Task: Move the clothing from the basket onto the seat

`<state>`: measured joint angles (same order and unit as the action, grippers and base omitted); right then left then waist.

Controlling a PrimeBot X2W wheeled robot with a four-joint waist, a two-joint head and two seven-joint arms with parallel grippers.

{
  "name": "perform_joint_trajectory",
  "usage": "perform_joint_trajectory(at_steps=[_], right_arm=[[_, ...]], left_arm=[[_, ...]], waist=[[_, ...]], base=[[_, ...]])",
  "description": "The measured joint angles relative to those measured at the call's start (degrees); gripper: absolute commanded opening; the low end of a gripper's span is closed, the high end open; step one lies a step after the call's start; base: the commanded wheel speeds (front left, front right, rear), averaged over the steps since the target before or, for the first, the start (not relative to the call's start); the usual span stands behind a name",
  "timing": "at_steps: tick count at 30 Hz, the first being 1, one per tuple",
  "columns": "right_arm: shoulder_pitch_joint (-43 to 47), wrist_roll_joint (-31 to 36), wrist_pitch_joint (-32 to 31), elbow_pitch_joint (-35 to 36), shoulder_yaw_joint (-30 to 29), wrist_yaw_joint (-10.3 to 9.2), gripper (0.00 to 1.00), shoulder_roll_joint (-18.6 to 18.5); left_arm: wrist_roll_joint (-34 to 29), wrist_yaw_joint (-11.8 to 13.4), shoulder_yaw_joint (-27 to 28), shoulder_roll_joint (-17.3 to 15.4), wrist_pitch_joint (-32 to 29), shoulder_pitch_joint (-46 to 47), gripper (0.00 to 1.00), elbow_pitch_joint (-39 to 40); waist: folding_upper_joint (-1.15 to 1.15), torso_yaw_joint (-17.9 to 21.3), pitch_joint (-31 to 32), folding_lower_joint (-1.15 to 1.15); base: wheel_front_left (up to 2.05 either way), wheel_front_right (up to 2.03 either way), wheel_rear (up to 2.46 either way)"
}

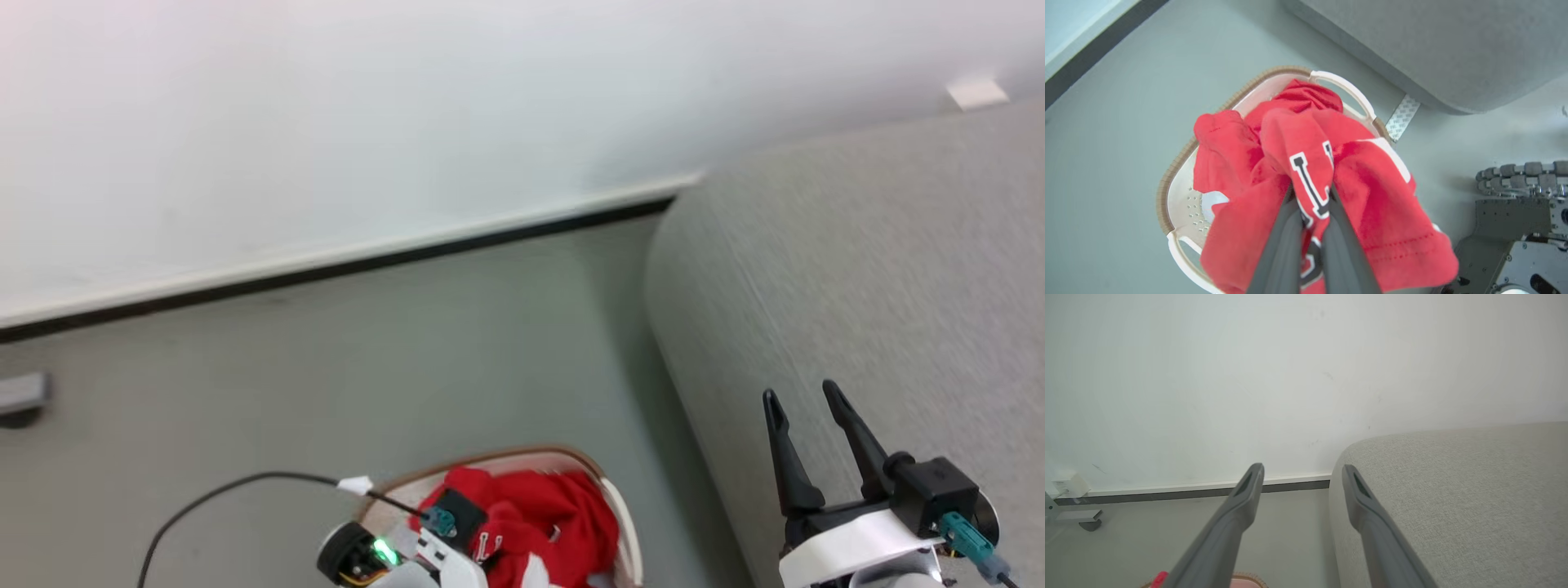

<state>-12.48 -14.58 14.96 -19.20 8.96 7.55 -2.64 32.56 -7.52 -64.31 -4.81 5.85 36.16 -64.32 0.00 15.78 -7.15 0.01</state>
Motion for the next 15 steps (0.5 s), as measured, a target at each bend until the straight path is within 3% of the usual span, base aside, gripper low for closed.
perform_joint_trajectory(at_steps=[8,15], right_arm=[[1.2,-0.1,0.0,-1.0,-0.3,0.0,1.0,0.0],[2.2,-0.3,0.0,-1.7,1.1,0.0,1.0,0.0]], left_arm=[[10.1,0.0,7.6,-0.1,7.7,-2.4,0.0,6.2],[15.3,0.0,15.8,-5.0,9.2,-1.8,0.0,18.2]], waist=[[0.0,-6.6,6.0,0.0],[0.0,-11.2,8.4,0.0]], base=[[0.0,0.0,0.0],[0.0,0.0,0.0]])
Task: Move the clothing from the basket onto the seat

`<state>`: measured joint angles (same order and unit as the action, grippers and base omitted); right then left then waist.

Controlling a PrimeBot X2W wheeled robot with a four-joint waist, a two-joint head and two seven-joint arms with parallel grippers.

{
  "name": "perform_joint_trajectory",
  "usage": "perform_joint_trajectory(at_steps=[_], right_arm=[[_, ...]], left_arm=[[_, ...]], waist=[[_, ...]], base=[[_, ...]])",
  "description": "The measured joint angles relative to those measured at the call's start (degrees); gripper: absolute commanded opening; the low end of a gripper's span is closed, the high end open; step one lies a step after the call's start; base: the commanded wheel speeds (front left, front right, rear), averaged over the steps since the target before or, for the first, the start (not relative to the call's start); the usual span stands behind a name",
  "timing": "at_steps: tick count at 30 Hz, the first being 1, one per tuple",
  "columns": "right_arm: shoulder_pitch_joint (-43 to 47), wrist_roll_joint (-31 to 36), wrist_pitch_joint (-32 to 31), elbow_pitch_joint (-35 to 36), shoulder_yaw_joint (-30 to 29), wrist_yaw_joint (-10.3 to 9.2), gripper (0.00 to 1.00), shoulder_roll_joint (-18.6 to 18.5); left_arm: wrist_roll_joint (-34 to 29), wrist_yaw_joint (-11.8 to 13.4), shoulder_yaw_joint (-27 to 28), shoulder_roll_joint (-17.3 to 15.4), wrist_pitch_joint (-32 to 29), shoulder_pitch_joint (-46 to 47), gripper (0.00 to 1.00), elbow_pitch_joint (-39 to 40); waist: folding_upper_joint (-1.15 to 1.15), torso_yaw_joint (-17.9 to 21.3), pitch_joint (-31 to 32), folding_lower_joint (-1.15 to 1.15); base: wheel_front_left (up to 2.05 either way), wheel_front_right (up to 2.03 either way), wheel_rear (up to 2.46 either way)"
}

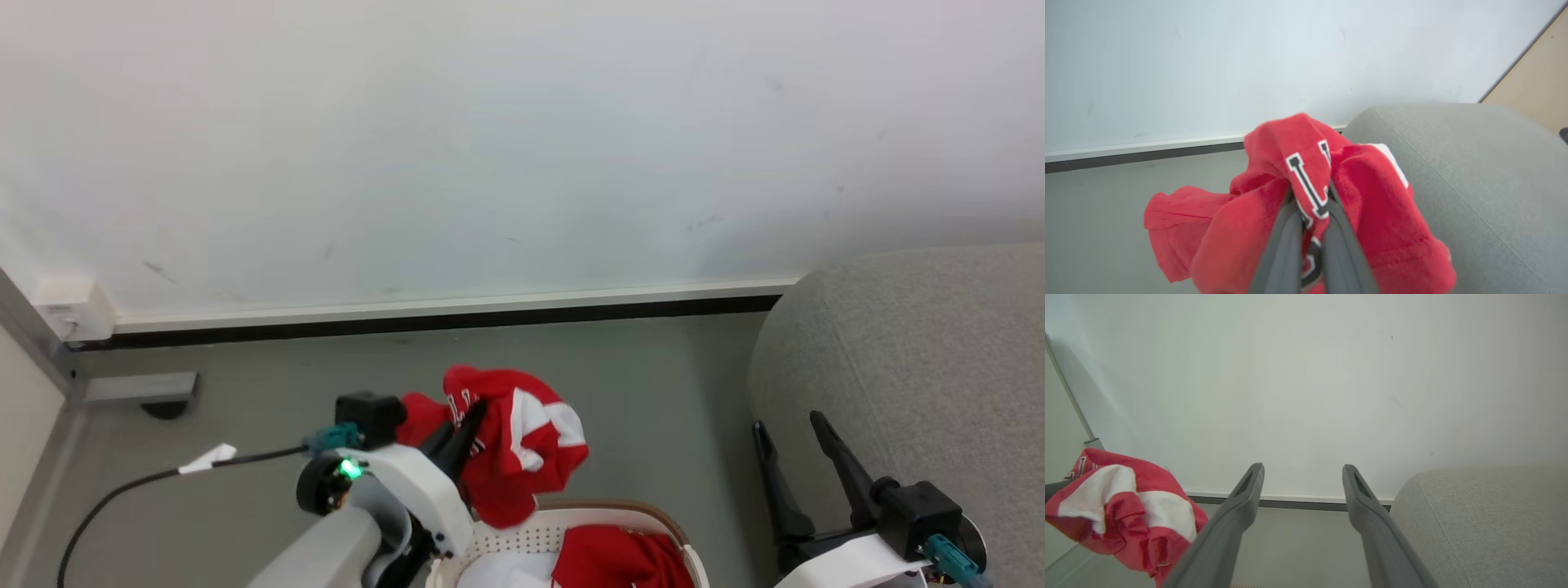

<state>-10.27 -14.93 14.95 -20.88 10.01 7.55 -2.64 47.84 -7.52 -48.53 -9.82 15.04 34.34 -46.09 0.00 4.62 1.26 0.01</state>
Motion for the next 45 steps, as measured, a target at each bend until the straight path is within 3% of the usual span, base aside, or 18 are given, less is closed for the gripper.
perform_joint_trajectory(at_steps=[7,18,26,37,45], right_arm=[[0.6,-1.6,0.0,-0.5,2.8,0.0,1.0,0.0],[1.1,-2.8,0.0,-0.2,8.1,0.0,1.0,0.0],[1.0,-2.9,0.0,0.0,10.8,0.0,1.0,0.0],[-3.6,-6.0,0.0,-2.6,23.6,0.0,1.0,0.0],[-10.8,-9.9,0.0,-9.1,30.5,0.0,1.0,0.0]], left_arm=[[0.2,1.9,5.9,-3.8,0.1,-0.2,0.0,14.4],[2.6,6.5,8.3,-7.4,-4.0,-0.8,0.0,31.2],[2.6,8.3,8.1,-8.8,-5.5,-1.8,0.0,35.0],[2.5,9.1,7.2,-9.1,-6.2,-2.1,0.0,35.6],[1.8,8.1,4.0,-7.2,-7.3,-2.4,0.0,36.9]], waist=[[0.0,-2.3,1.7,0.0],[0.0,-2.6,2.4,-0.01],[0.0,-1.1,2.1,-0.01],[0.0,-0.9,2.0,-0.01],[0.0,-2.3,1.5,-0.01]], base=[[0.0,0.0,0.0],[0.0,0.0,0.0],[0.0,0.0,0.0],[0.0,0.0,0.0],[0.0,0.0,0.0]])
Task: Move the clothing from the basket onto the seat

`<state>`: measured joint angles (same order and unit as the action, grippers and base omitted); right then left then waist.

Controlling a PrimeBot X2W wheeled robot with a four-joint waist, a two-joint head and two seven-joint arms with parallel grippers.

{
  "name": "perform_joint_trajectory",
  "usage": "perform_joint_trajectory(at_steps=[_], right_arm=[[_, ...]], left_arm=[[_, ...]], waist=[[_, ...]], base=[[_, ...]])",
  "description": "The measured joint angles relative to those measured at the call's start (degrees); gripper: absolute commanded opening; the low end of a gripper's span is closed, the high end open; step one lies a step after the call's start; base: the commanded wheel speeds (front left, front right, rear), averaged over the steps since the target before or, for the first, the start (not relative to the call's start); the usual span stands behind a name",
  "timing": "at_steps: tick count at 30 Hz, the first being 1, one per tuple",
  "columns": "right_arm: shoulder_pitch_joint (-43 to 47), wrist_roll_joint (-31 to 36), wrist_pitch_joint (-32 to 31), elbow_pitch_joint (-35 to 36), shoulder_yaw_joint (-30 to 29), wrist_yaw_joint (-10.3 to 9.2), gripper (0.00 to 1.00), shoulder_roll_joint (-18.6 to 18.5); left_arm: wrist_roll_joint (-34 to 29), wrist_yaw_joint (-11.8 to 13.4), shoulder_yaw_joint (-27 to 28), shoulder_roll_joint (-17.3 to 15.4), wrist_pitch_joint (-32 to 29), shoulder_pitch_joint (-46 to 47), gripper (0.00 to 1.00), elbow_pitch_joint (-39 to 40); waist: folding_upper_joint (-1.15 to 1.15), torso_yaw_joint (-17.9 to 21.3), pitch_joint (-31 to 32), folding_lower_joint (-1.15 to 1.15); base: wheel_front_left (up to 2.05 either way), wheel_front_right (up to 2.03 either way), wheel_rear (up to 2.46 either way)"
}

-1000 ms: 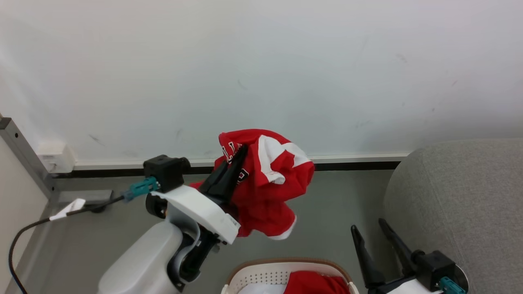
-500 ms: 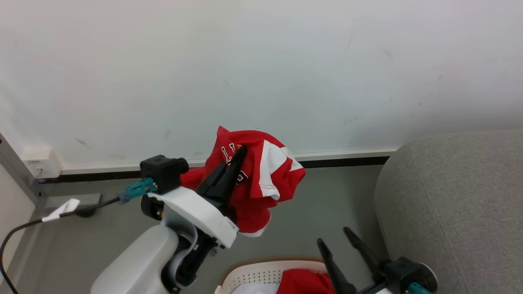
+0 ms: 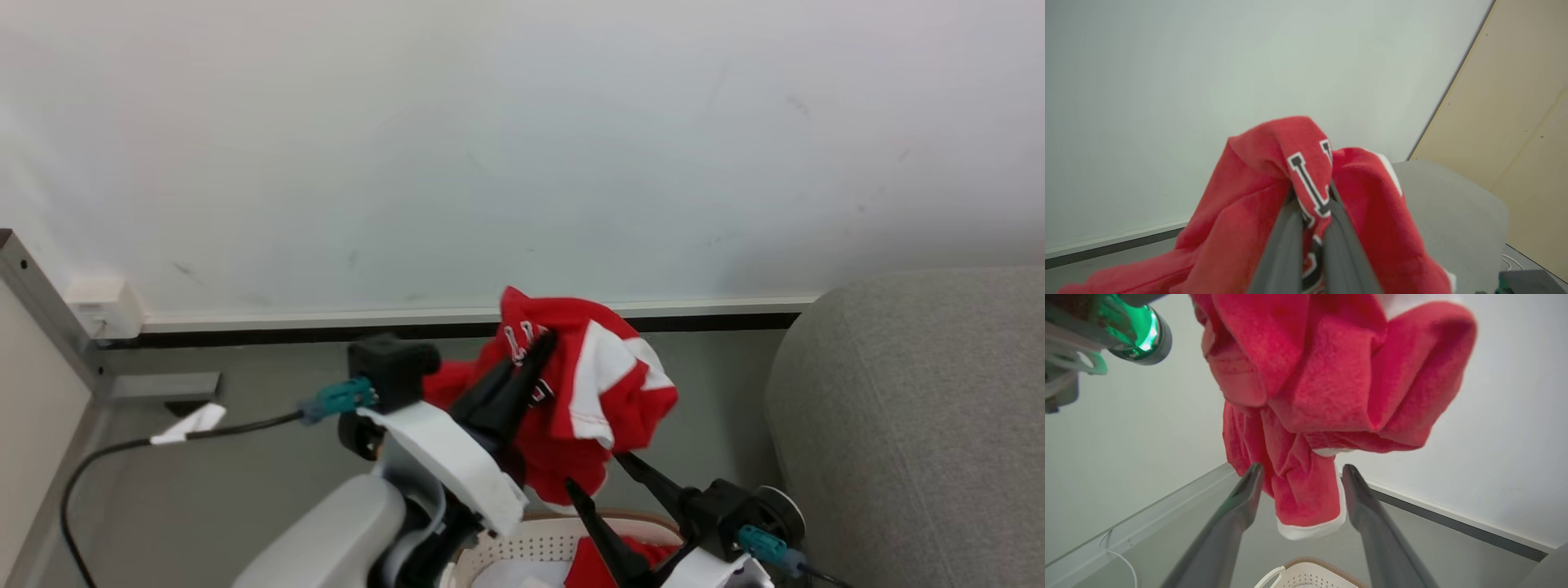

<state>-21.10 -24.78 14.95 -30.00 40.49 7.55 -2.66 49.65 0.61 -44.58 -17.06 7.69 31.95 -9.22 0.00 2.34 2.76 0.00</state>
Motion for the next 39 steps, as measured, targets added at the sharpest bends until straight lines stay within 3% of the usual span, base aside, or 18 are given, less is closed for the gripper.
perform_joint_trajectory(at_steps=[8,15,16,17,39], right_arm=[[-4.6,-4.6,0.0,-8.5,2.5,0.0,1.0,0.0],[-5.5,-6.1,0.0,-9.2,1.8,0.0,1.0,-0.1],[-5.5,-5.9,0.0,-8.8,1.5,0.0,0.35,-0.1],[-5.5,-5.6,0.0,-8.1,1.4,0.0,0.0,-0.1],[-1.2,-3.7,0.0,-0.8,-3.0,0.0,0.0,0.0]], left_arm=[[-0.9,-0.7,-4.0,2.9,-1.7,-0.3,0.0,1.1],[-1.3,-1.5,-6.8,5.3,-3.1,-0.3,0.0,2.1],[-1.3,-1.6,-7.0,5.4,-3.1,-0.3,0.0,2.2],[-1.3,-1.6,-7.1,5.5,-3.1,-0.3,0.0,2.1],[0.4,-0.2,-3.8,3.1,-0.6,-1.7,0.0,-1.6]], waist=[[0.0,-3.4,0.4,0.0],[0.0,-7.1,1.1,0.0],[0.0,-7.6,1.2,0.0],[0.0,-8.0,1.4,0.0],[0.0,-6.3,1.3,0.0]], base=[[0.0,0.0,0.0],[0.0,0.0,0.0],[0.0,0.0,0.0],[0.0,0.0,0.0],[0.0,0.0,0.0]])
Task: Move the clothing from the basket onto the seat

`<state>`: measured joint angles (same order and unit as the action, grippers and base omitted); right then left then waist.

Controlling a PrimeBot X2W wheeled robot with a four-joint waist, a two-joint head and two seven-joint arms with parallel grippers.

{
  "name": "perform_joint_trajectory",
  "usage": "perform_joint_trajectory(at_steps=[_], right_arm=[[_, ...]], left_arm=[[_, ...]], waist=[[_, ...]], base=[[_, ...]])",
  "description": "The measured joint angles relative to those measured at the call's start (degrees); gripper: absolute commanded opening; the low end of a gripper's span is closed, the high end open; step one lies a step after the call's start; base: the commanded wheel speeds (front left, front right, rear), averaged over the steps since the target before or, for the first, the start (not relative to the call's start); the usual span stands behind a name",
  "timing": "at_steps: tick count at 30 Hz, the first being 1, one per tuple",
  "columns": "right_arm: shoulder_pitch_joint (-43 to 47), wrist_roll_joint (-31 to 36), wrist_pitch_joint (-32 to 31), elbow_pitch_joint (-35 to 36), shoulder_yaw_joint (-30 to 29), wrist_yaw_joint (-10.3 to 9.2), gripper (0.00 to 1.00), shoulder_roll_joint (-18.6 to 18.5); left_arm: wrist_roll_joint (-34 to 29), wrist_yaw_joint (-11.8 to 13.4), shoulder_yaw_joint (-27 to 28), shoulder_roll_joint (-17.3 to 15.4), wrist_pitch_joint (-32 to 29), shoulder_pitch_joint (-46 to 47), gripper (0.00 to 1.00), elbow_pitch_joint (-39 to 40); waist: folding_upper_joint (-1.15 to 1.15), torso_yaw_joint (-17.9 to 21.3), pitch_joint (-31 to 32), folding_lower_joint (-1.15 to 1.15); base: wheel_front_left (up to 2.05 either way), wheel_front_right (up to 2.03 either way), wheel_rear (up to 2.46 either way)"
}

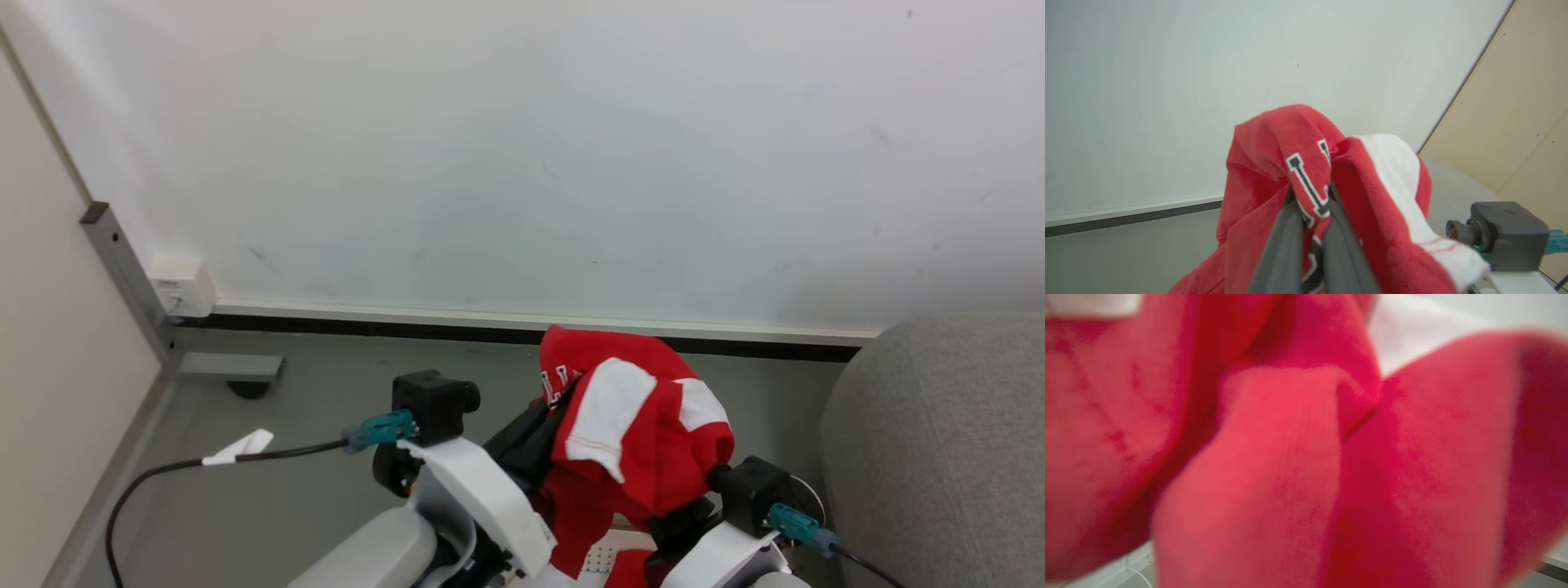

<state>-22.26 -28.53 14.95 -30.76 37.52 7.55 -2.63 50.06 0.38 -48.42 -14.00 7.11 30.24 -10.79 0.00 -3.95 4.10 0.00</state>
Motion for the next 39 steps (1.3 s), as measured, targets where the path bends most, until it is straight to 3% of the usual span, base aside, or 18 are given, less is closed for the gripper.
perform_joint_trajectory(at_steps=[5,6,7,8,20,29,39], right_arm=[[0.8,-0.1,0.0,1.9,-2.1,0.0,0.0,0.0],[1.0,-0.3,0.0,2.2,-3.0,0.0,0.0,0.0],[1.3,-0.5,0.0,2.6,-3.7,0.0,0.0,0.0],[1.4,-0.5,0.0,2.8,-4.7,0.0,0.0,0.0],[1.8,4.3,0.0,5.5,-17.8,0.0,0.0,-0.5],[4.1,5.9,0.0,8.4,-23.6,0.0,0.0,-1.0],[8.1,6.2,0.0,11.0,-26.2,0.0,0.0,-1.4]], left_arm=[[0.5,0.1,0.0,-1.2,0.1,-1.3,0.0,-0.1],[0.5,0.1,0.0,-1.2,0.1,-1.4,0.33,0.2],[0.5,-0.1,-0.1,-1.2,0.1,-1.4,0.78,0.5],[0.5,-0.1,-0.3,-1.2,0.2,-1.4,1.0,0.9],[-5.0,-0.4,-3.4,-2.1,5.1,-3.9,1.0,4.4],[-11.4,0.7,-2.2,-3.3,7.6,-4.1,1.0,5.6],[-17.5,-1.7,1.1,-3.1,8.0,-5.8,1.0,6.1]], waist=[[0.0,1.7,-0.5,0.0],[0.0,2.0,-0.6,0.0],[0.0,2.3,-0.7,0.0],[0.0,2.6,-0.8,0.0],[0.0,10.0,-2.8,0.0],[0.0,20.1,-4.5,0.0],[0.0,30.7,-6.1,0.0]], base=[[0.0,0.0,0.0],[0.0,0.0,0.0],[0.0,0.0,0.0],[0.0,0.0,0.0],[0.0,0.0,0.0],[0.0,0.0,0.0],[0.0,0.0,0.0]])
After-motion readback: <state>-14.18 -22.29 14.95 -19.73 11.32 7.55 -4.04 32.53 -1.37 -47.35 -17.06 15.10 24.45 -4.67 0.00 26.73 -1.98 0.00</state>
